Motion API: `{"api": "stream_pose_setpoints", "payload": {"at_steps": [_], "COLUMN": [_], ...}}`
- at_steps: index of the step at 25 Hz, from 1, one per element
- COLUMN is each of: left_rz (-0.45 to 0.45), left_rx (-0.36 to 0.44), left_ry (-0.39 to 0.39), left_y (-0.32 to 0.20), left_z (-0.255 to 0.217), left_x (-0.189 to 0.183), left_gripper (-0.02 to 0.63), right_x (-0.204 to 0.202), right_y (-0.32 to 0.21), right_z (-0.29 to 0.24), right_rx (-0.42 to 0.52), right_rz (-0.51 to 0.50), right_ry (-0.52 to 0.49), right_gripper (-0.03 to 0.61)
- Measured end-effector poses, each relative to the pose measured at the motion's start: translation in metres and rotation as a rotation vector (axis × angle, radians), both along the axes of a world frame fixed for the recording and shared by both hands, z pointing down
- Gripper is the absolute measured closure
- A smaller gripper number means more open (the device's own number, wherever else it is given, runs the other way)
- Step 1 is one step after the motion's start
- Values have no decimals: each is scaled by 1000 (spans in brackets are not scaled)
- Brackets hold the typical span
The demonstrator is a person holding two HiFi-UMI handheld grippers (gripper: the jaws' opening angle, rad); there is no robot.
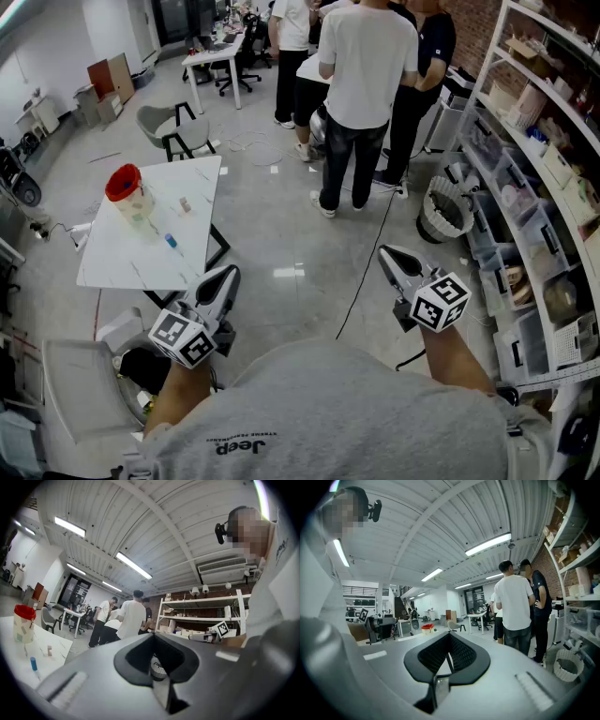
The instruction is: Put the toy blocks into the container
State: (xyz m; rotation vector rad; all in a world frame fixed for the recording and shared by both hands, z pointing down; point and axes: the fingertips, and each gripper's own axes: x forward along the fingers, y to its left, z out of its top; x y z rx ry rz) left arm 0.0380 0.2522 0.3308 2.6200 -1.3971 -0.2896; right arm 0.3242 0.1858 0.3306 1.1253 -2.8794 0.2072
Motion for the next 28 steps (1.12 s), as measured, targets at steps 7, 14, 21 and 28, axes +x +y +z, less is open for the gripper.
{"api": "stream_pose_setpoints", "payload": {"at_steps": [7,14,21,28], "left_rz": [2,5,-3,-18], "left_rx": [-2,10,5,8], "left_ry": [-6,-9,-12,-30], "left_y": [-2,-7,-12,-14], "left_z": [-4,-4,-5,-12], "left_x": [6,7,16,45], "left_gripper": [555,555,555,555], "right_x": [6,9,9,31], "right_y": [-3,-6,-5,-11], "right_z": [-5,-8,-10,-17], "right_rx": [5,35,62,70], "right_rz": [0,5,-49,-93], "right_ry": [0,1,-17,-44], "right_gripper": [577,577,540,276]}}
